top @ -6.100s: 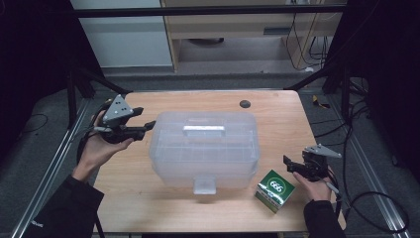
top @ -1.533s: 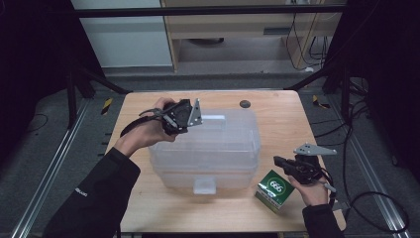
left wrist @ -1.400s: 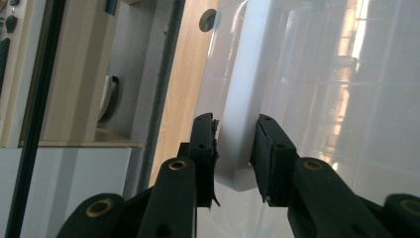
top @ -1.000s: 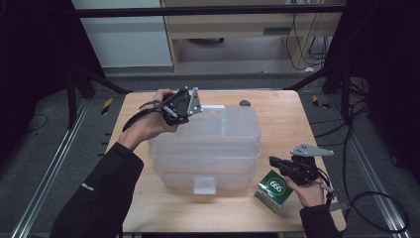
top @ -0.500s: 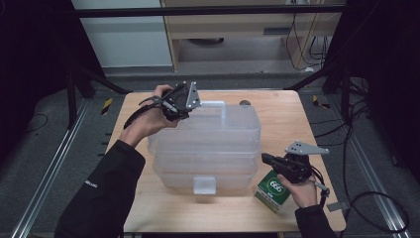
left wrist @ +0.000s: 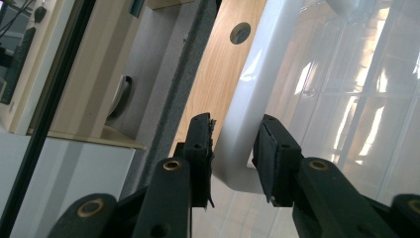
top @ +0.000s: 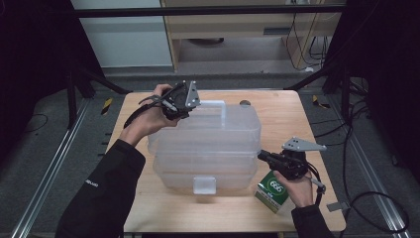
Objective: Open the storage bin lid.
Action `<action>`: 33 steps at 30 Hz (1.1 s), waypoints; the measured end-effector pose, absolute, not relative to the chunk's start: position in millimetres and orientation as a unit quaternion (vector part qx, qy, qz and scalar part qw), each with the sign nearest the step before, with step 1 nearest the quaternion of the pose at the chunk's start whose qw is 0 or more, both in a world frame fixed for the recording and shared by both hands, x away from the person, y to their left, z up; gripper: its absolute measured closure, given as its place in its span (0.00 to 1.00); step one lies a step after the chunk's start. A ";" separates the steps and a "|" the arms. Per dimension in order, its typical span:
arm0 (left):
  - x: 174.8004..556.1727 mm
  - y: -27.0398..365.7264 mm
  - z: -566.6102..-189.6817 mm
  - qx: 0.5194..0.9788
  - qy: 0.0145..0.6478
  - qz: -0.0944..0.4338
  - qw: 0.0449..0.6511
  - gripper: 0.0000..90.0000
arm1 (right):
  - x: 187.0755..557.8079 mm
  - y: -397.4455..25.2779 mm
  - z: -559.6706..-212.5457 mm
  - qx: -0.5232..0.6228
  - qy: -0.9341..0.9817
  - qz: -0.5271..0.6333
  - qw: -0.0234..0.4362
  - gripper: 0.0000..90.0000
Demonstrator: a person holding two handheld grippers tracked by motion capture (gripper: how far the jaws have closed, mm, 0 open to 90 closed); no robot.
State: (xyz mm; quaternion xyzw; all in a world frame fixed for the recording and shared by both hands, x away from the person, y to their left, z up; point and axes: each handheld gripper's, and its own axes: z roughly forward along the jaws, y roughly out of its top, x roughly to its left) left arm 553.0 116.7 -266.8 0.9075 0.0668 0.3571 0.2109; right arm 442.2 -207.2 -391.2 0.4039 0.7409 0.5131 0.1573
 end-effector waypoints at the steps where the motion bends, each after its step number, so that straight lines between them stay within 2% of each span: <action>1: 552.5 117.2 -266.4 0.908 0.064 0.359 0.209 0.75 | 442.3 -207.4 -391.2 0.404 0.741 0.513 0.157 1.00; 3: 552.2 119.1 -265.9 0.906 0.068 0.359 0.215 0.68 | 442.3 -207.5 -391.6 0.405 0.742 0.511 0.155 1.00; 9: 545.1 131.0 -261.6 0.902 0.075 0.343 0.252 0.58 | 442.9 -206.7 -392.8 0.406 0.745 0.506 0.154 1.00; 11: 539.8 138.8 -257.7 0.895 0.085 0.337 0.279 0.56 | 442.8 -206.6 -392.6 0.405 0.746 0.504 0.156 1.00; 15: 534.5 146.9 -254.6 0.892 0.096 0.330 0.295 0.54 | 443.1 -206.9 -392.6 0.405 0.747 0.505 0.154 1.00; 23: 523.1 174.1 -255.0 0.874 0.142 0.317 0.340 0.54 | 443.1 -206.8 -392.5 0.405 0.747 0.504 0.154 1.00; 33: 517.9 207.3 -258.4 0.844 0.208 0.308 0.386 0.67 | 443.0 -206.3 -392.2 0.406 0.748 0.502 0.156 1.00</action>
